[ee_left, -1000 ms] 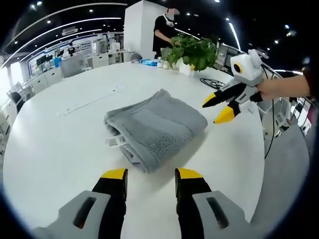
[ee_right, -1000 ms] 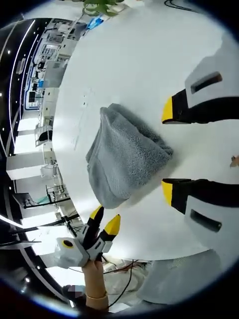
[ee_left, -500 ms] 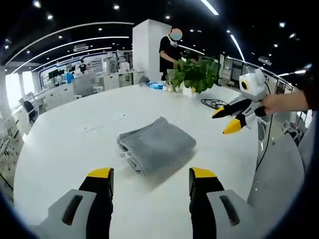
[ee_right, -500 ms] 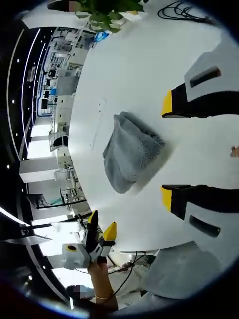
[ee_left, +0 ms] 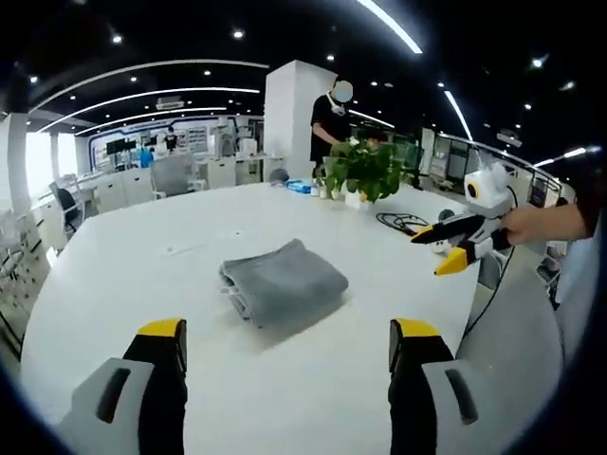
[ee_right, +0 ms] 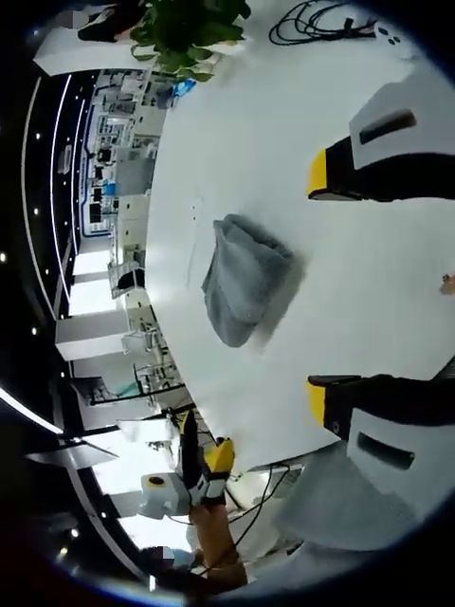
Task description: Fold the towel on the table until its edges align and the towel forms a compact rectangular stack.
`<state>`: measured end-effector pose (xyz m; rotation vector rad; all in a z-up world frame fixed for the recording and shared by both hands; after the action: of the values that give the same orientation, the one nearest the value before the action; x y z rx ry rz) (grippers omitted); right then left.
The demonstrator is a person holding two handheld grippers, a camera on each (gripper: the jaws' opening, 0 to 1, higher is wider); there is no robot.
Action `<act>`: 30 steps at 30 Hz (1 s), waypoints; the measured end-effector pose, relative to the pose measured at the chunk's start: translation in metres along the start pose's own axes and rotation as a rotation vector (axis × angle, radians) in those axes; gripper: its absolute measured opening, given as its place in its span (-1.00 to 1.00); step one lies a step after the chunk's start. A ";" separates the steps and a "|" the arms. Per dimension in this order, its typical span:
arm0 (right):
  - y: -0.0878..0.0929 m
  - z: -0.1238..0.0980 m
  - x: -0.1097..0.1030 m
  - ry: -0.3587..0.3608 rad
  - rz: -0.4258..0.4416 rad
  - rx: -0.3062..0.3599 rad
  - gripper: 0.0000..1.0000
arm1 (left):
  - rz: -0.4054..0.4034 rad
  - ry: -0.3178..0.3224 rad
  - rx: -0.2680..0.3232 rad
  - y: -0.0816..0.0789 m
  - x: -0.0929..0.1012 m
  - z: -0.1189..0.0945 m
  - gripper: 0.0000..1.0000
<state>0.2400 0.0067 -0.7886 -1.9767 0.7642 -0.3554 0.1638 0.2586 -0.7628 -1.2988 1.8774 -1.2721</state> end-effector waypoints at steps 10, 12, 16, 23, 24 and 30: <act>0.024 -0.028 -0.013 0.012 0.049 -0.008 0.50 | -0.028 -0.026 0.043 0.006 0.006 -0.014 0.90; 0.027 -0.031 -0.012 0.019 0.055 -0.002 0.49 | -0.024 -0.029 0.041 0.009 0.005 -0.016 0.90; 0.031 -0.037 -0.015 0.031 0.078 -0.009 0.49 | -0.045 -0.037 0.041 0.012 0.003 -0.021 0.90; 0.034 -0.038 -0.015 0.024 0.088 -0.013 0.44 | -0.053 -0.048 0.051 0.010 0.002 -0.023 0.89; 0.033 -0.038 -0.016 0.024 0.083 -0.008 0.44 | -0.051 -0.047 0.052 0.010 0.003 -0.023 0.89; 0.030 -0.041 -0.019 0.018 0.072 0.002 0.46 | -0.051 -0.048 0.060 0.009 0.007 -0.026 0.88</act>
<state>0.1929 -0.0194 -0.7922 -1.9408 0.8435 -0.3312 0.1361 0.2630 -0.7592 -1.3419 1.7697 -1.3019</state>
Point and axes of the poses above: the point that each gripper's makers call its tool centre point, and the gripper's own axes: z roughly forward along the fingers, x roughly to its right, y roughly out of its underside, the point moved 2 cm from there along -z, roughly backward along the fingers, and after that the axes turned 8 degrees about y, right-handed, at the moved point
